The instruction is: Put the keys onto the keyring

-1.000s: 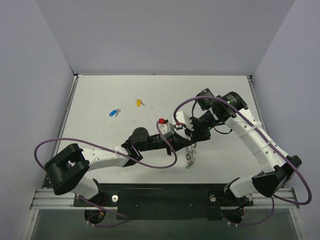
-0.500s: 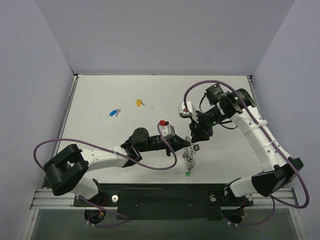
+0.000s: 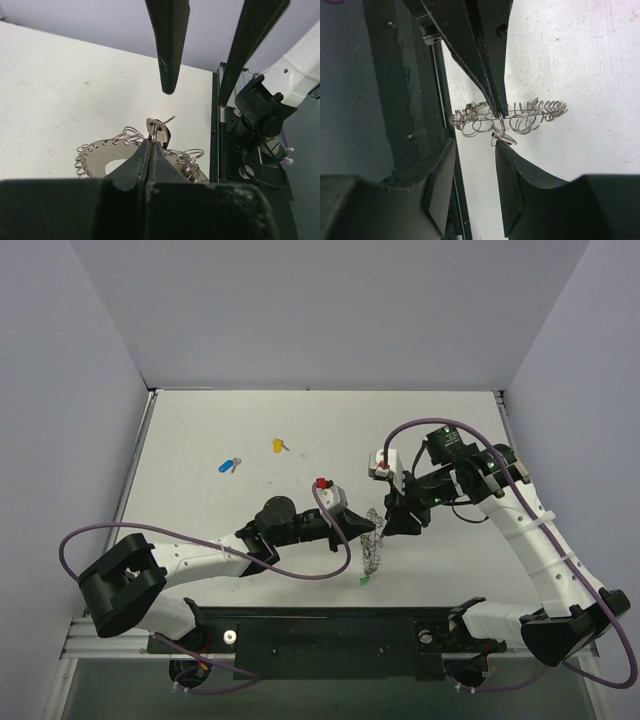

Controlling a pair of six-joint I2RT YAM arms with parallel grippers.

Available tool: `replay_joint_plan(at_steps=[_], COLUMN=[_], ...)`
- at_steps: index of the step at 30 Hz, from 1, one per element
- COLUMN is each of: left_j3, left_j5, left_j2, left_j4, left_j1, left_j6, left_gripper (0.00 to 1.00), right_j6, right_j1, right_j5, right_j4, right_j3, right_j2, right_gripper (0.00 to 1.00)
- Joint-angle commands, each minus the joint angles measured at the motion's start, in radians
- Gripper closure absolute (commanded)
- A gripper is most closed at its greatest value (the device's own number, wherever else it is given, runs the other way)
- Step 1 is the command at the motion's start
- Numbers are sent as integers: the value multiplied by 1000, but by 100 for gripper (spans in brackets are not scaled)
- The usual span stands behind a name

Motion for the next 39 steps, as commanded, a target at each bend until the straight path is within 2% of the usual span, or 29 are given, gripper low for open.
replay_joint_plan(at_steps=[1, 3, 8, 19, 34, 39], left_j3=[74, 81, 79, 81, 78, 78], left_j5=[-81, -85, -98, -117, -118, -118], left_j2=[-44, -44, -44, -50, -54, -58], left_j4=[-24, -29, -20, -18, -8, -5], left_j1=[-5, -3, -3, -3, 8, 8], left_j6=[-88, -107, -147, -176, -205, -208], left_gripper=[100, 100, 100, 100, 100, 100], right_j6=[227, 258, 212, 111, 86, 79], right_j1=[29, 36, 81, 99, 121, 128], right_j5=[136, 165, 198, 195, 279, 308], right_j4=[221, 246, 247, 217, 246, 254], right_j3=[-89, -84, -109, -150, -170, -175], right_j2=[-64, -63, -60, -78, -75, -79], right_gripper=[66, 66, 68, 76, 86, 97])
